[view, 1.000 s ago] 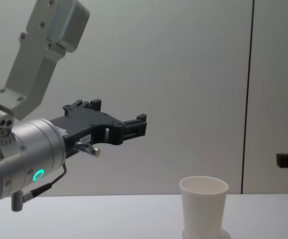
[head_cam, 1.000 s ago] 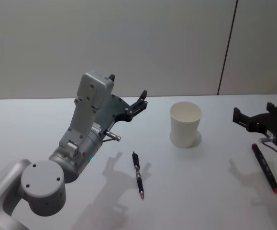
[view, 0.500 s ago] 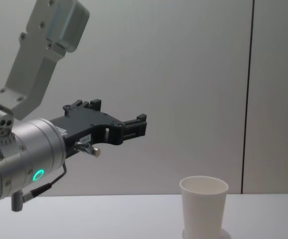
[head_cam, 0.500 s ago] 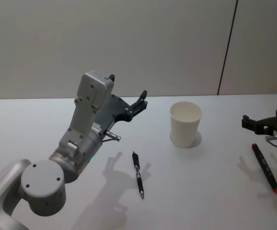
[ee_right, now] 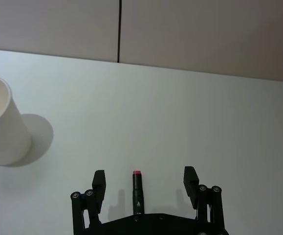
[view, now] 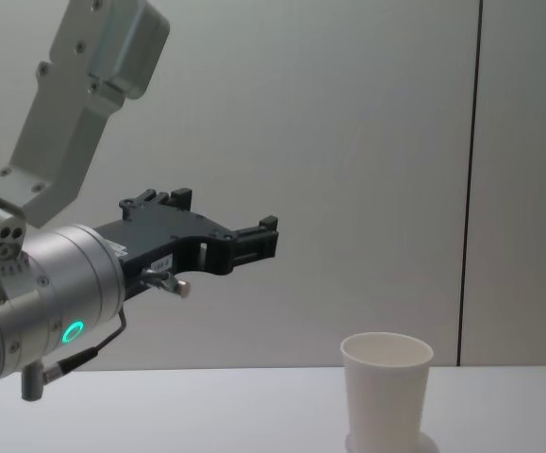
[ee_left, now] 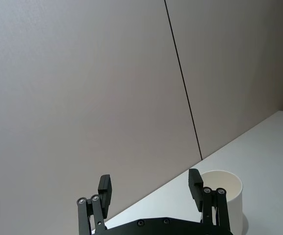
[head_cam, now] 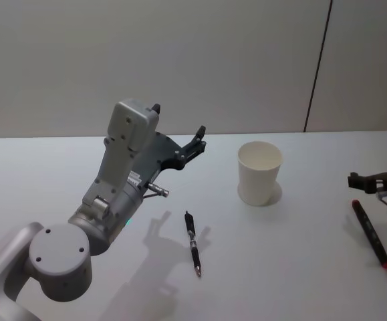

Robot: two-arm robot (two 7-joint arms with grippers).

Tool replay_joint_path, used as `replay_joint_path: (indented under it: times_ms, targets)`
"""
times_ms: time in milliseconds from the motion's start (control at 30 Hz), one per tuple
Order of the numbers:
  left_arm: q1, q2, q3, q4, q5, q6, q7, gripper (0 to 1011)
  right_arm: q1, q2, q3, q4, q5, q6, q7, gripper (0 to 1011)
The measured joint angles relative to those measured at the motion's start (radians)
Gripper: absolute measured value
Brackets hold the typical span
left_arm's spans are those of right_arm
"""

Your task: Place the pen into the pen holder.

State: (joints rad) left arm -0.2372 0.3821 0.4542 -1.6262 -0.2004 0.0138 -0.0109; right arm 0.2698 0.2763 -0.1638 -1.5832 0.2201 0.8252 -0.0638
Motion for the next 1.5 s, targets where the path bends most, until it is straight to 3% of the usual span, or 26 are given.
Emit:
replay_joint_path:
  times_ms: [400,833,1500]
  targets:
    - [0.000,0.000,0.000,0.000,0.000,0.000,0.000,999,0.076,-0.023,0.006,0.133,-0.035,0.056,0.007,1001]
    - [0.000,0.000,0.000,0.000,0.000,0.000,0.000,1000,0.145,-0.047,-0.001,0.275,-0.075,0.065,0.033,1001]
    - [0.000,0.000,0.000,0.000,0.000,0.000,0.000,1000,0.190,-0.084,-0.008,0.401,-0.062,0.059,0.056,1001]
